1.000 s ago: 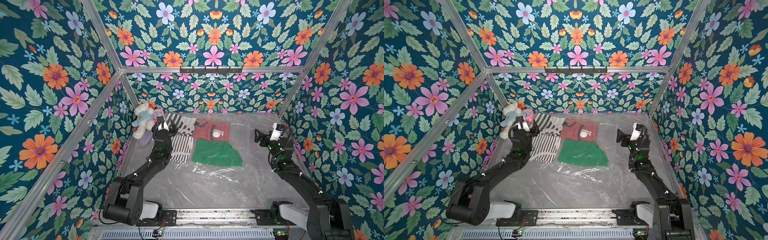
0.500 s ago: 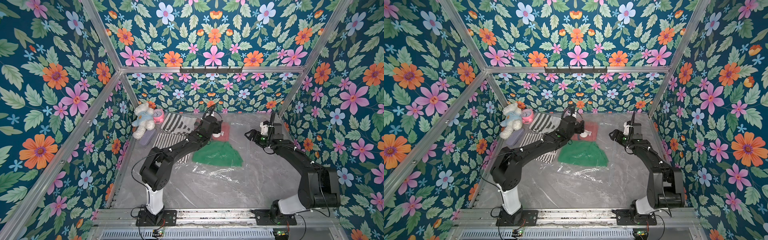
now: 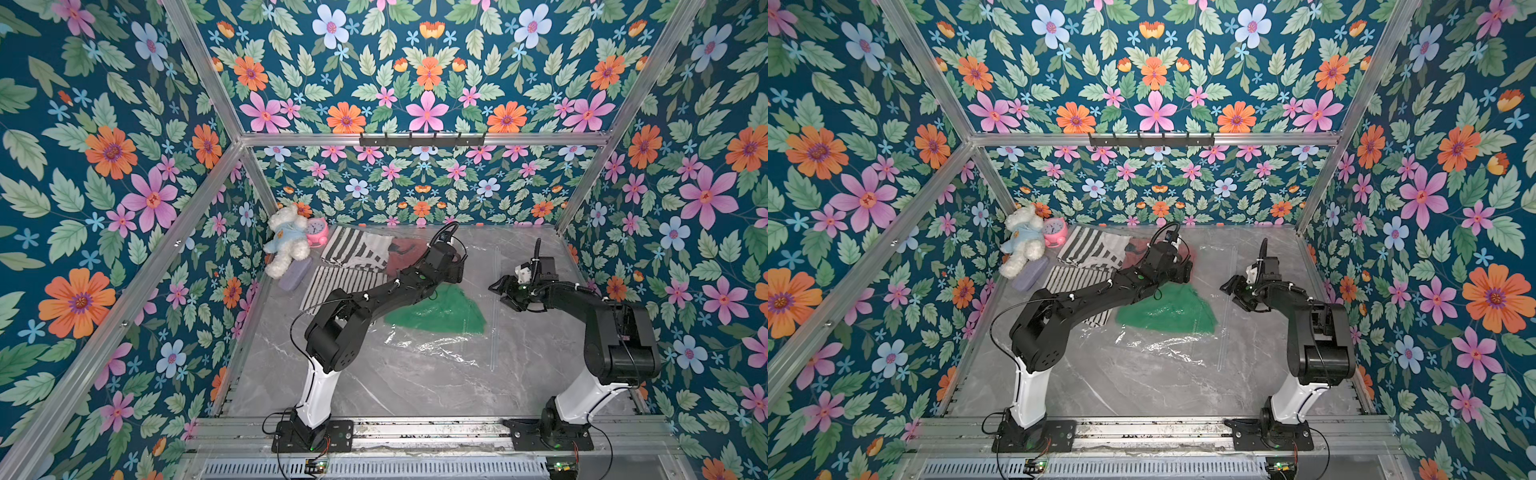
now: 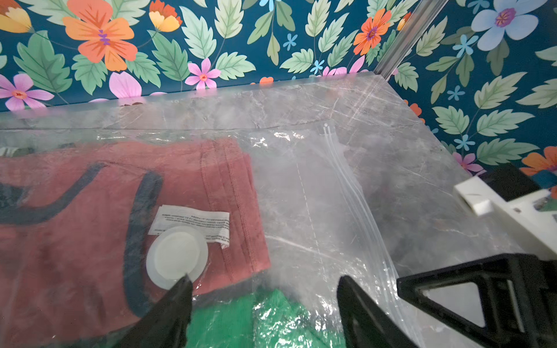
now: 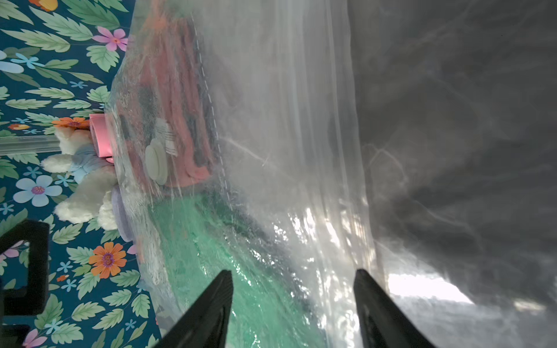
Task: Take the tank top out of the vacuum bag
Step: Open the vacuum bag at the center of the board.
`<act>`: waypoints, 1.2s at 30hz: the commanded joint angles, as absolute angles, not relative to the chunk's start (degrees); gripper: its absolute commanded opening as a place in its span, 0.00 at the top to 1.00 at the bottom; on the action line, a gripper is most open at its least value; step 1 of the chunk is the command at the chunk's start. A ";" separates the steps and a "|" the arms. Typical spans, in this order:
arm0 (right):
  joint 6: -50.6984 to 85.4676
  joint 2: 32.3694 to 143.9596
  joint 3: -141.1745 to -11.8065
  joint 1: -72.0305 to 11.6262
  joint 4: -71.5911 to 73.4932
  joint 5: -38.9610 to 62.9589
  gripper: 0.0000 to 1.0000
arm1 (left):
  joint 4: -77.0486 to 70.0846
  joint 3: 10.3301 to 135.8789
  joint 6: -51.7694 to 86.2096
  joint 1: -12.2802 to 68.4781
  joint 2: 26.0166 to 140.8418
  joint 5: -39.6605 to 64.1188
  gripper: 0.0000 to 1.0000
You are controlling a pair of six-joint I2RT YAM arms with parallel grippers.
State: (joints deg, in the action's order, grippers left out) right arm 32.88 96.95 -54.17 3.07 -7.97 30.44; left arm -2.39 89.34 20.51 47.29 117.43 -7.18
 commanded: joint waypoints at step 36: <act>35.58 96.96 -49.73 4.42 -1.94 36.39 0.48 | -4.23 89.59 16.61 51.32 118.67 -5.89 0.23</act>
State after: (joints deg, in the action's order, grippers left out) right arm 35.77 97.08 -49.80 4.80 -4.40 34.33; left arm -3.22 89.91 17.34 51.27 119.13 -5.61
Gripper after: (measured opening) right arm 0.533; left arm 0.774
